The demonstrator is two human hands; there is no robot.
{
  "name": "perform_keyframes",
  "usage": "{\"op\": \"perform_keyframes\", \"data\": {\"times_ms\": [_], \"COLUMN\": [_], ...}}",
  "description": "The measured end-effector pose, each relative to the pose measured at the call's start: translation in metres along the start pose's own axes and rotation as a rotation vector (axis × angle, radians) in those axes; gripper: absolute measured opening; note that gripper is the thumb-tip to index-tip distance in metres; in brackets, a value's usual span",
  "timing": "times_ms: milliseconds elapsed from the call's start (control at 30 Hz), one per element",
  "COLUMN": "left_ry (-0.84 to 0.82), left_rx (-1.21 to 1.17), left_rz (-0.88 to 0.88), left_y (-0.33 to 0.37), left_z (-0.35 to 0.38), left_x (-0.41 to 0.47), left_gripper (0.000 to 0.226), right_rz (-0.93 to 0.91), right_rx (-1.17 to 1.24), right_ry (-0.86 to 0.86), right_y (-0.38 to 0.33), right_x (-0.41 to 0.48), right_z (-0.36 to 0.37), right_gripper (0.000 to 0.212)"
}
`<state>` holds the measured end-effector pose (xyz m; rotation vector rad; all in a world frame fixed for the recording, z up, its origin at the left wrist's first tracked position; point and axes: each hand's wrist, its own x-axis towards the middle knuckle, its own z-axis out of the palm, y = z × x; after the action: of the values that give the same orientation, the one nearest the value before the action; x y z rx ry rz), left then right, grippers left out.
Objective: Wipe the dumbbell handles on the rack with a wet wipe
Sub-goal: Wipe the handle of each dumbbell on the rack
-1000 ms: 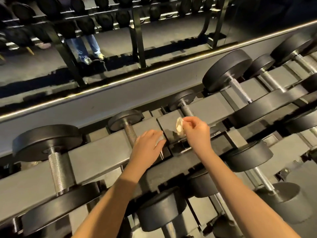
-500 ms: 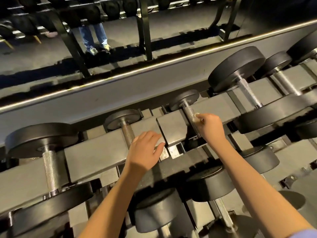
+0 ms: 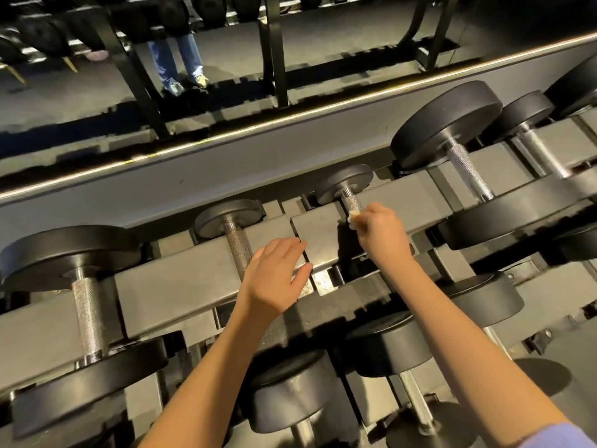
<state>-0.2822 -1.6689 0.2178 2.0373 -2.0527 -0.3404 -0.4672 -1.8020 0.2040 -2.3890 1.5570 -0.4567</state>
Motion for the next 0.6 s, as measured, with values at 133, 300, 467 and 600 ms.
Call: {"op": "perform_keyframes", "data": {"times_ms": [133, 300, 467, 600], "left_ry": [0.028, 0.041, 0.073, 0.095], "left_rx": [-0.01, -0.023, -0.03, -0.047], "left_rz": [-0.003, -0.001, 0.006, 0.008], "left_y": [-0.001, -0.001, -0.001, 0.0], "left_z": [0.001, 0.001, 0.003, 0.002], "left_x": [-0.001, -0.001, -0.001, -0.003], "left_gripper": [0.053, 0.052, 0.055, 0.053], "right_rz": [0.033, 0.168, 0.196, 0.215], "right_rx": [0.066, 0.201, 0.077, 0.1], "right_ry": [0.134, 0.147, 0.043, 0.055], "right_y": [-0.012, -0.019, -0.007, -0.007], "right_x": [0.03, 0.046, 0.005, 0.009], "right_z": [0.002, 0.0, -0.013, -0.015], "right_gripper": [0.013, 0.02, 0.016, 0.014]}}
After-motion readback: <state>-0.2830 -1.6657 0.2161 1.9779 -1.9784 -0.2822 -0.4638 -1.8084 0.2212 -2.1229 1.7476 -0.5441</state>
